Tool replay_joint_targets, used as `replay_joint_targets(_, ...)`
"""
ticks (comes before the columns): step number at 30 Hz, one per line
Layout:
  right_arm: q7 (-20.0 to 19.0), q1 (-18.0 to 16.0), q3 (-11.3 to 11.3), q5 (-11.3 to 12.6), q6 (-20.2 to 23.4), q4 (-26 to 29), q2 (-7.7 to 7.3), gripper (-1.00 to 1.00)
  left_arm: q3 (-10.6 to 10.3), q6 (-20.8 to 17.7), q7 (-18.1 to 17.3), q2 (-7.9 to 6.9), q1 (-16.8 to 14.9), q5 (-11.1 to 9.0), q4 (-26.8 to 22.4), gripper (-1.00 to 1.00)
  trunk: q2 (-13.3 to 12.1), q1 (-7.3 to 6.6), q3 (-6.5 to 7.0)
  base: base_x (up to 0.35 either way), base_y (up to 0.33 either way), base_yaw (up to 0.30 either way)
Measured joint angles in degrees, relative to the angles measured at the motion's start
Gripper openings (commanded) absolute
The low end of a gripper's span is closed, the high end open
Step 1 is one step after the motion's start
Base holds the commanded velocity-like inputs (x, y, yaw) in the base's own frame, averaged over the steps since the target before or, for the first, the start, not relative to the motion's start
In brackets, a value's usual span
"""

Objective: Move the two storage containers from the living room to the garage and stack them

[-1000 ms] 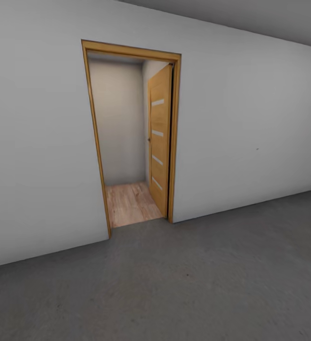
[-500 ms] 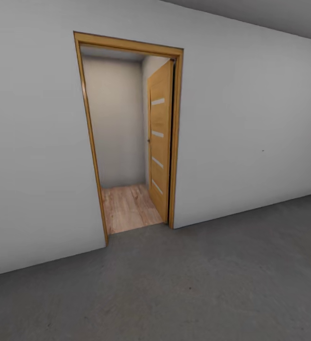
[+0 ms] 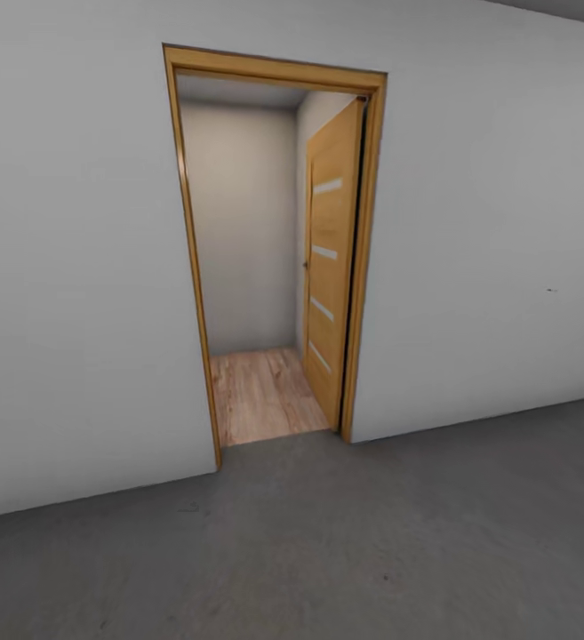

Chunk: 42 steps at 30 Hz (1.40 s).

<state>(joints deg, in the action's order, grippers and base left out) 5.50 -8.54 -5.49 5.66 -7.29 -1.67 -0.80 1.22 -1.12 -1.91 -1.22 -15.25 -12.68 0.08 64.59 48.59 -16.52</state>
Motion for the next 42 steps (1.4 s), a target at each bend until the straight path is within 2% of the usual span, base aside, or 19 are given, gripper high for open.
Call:
replay_joint_targets(7, 0.00, 0.00, -0.01, 0.00, 0.00, 0.00, 0.00, 1.00, 0.00, 0.01, 0.00, 0.00, 0.00, 0.04, 0.00, 1.00, 0.00, 0.00, -0.07, 0.325, 0.000, 0.141)
replay_joint_targets(37, 0.07, 0.01, -0.12, 0.02, -0.47, 0.00, 0.00, 1.00, 0.00, 0.05, 0.00, 0.00, -0.01, 0.00, 0.00, 1.00, 0.00, 0.00, -0.07, 0.325, 0.000, 0.002)
replay_joint_targets(42, 0.06, 0.00, -0.01, -0.30, -0.48, 0.08, 0.35, 1.00, 0.00, 0.03, 0.00, 0.00, -0.01, 0.02, 0.00, 1.00, 0.00, 0.00, -0.07, 0.325, 0.000, 0.000)
